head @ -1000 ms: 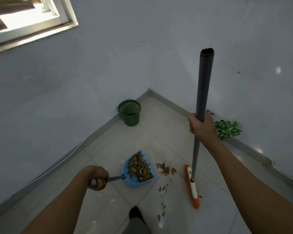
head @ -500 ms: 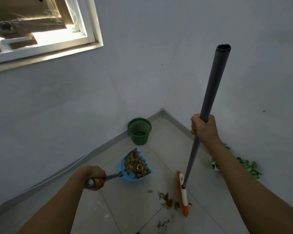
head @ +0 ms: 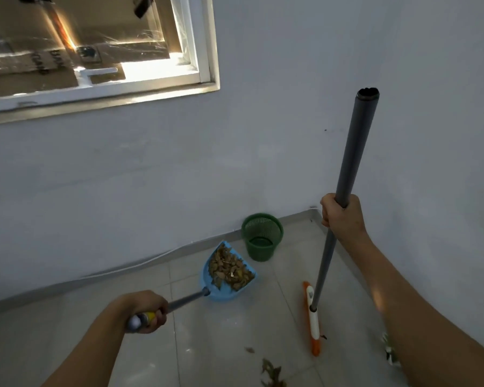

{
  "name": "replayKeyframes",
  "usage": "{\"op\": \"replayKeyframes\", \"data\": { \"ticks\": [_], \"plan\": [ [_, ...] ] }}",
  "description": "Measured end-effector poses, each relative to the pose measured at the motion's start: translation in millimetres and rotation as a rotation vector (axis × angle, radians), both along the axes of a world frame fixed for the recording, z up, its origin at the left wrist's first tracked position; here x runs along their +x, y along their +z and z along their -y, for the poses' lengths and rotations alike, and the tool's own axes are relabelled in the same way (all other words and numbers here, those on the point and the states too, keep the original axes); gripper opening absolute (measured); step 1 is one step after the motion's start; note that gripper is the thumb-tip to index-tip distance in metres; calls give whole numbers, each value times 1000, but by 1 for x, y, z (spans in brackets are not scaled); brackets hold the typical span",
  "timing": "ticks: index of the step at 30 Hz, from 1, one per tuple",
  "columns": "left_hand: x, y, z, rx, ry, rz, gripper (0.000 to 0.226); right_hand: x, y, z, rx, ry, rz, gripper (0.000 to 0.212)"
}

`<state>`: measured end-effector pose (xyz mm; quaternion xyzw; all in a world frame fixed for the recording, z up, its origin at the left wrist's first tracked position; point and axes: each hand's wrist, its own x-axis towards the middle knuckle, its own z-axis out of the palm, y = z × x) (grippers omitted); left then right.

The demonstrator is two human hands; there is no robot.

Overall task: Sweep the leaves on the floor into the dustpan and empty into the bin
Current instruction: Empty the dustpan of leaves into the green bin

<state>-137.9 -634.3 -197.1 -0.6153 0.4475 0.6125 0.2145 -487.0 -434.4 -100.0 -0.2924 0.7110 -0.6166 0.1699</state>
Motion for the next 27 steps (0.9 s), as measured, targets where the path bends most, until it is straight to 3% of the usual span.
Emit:
{"op": "replayKeyframes", "data": {
  "ticks": [4, 12, 27],
  "plan": [
    [-23, 3, -51, 74, 212, -50, 12, -47, -5, -5, -5, 81, 23, 22],
    [-88, 17, -120, 2, 427, -132, 15, -102, -15, -7, 40, 204, 23, 18],
    [-163, 53, -123, -195, 331, -165, 14, -134, -15, 6, 41, 277, 77, 26]
  ]
}}
